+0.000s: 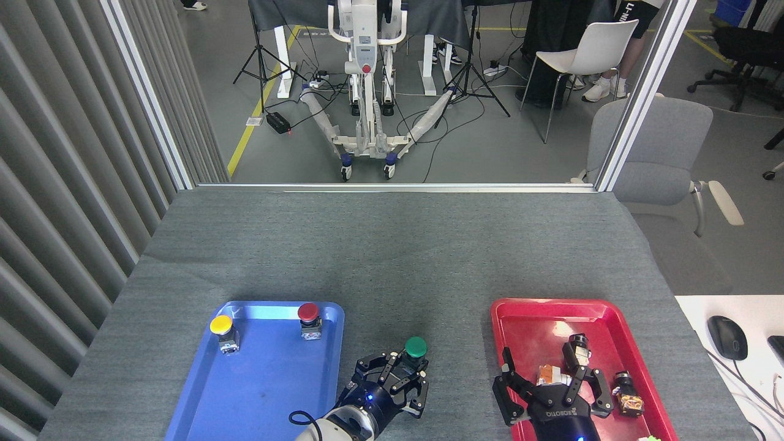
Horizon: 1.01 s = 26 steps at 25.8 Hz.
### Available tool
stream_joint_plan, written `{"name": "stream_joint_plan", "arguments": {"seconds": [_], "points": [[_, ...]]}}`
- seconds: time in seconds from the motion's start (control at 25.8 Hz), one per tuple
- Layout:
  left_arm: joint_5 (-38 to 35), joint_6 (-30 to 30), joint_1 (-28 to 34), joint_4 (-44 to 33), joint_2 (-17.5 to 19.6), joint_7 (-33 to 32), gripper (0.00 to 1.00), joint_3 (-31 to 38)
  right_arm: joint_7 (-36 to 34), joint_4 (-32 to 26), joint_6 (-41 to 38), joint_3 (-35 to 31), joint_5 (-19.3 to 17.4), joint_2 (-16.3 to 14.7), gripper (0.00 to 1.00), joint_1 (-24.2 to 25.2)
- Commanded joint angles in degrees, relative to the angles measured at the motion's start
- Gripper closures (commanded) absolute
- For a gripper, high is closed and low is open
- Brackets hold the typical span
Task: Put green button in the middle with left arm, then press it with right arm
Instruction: 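Lower the green button onto the table and open the left gripper, then withdraw the left gripper back over the blue tray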
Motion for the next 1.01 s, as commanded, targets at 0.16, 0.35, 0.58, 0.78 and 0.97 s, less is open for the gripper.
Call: {"name": "stream_joint_plan", "arguments": {"seconds": [0.16, 0.35, 0.58, 0.78, 0.97], "points": [[0.64, 0.36, -0.03, 0.99, 0.01, 0.06, 0.24, 0.21, -0.03, 0.02, -0.09, 0.00, 0.09, 0.09, 0.01, 0.05], [0.47, 0.45, 1.99, -4.46, 0.10, 0.50, 0.00, 0.47, -0.03, 0.20, -0.01, 0.09, 0.35, 0.53, 0.01, 0.05], [-0.33, 3.70, 11.57, -30.92, 4.93, -0.29, 0.00, 3.37, -0.03, 0.29, 0.26, 0.09, 0.79, 0.88, 0.01, 0.05], [-0.15, 5.02, 23.35, -48.67, 11.35, -0.99, 0.00, 15.77, -0.03, 1.08, 0.43, 0.53, 0.79, 1.76, 0.02, -0.03], [0.64, 4.76, 31.87, -52.80, 14.08, -6.18, 0.00, 26.84, -0.03, 2.22, 0.43, 1.41, 0.79, 2.81, 0.17, -0.56]]}}
